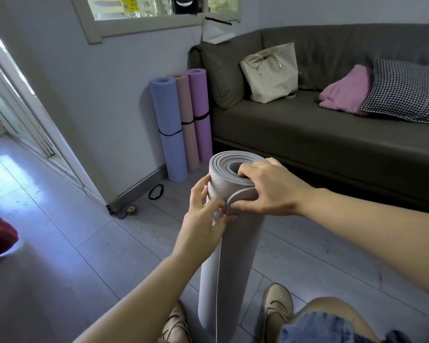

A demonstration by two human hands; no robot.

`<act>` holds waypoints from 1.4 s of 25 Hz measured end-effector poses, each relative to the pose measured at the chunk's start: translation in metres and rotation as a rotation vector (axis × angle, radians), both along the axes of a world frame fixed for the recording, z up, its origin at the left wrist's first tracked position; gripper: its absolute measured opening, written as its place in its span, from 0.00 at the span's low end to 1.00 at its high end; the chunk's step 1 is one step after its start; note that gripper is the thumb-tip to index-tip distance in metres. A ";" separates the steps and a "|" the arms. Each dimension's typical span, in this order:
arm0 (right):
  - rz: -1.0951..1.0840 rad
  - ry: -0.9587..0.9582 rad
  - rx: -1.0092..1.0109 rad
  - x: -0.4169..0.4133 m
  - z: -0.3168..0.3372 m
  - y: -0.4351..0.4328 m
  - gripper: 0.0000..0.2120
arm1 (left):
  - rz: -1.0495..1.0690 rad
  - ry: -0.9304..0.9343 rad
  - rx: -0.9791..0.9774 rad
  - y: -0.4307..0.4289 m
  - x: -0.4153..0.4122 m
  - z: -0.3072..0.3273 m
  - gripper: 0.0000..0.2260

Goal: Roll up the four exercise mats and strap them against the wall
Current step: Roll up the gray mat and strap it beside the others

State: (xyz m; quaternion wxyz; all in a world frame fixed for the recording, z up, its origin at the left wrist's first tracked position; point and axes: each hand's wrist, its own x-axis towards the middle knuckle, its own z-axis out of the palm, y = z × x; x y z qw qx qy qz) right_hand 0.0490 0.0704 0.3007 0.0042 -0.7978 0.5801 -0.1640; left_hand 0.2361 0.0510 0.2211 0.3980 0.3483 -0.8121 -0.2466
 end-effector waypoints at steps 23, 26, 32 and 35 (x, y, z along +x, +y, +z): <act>-0.050 0.677 -0.102 0.103 0.041 -0.132 0.22 | 0.229 -0.039 0.303 -0.103 0.117 0.035 0.15; -0.033 0.860 -0.062 0.126 -0.021 -0.213 0.24 | 0.307 -0.086 0.380 -0.174 0.140 -0.016 0.11; 0.036 0.749 0.138 0.133 -0.150 -0.380 0.13 | 0.453 -0.233 0.547 -0.335 0.137 -0.151 0.11; 0.098 0.777 0.205 0.153 -0.148 -0.435 0.09 | 0.490 -0.279 0.645 -0.374 0.136 -0.171 0.11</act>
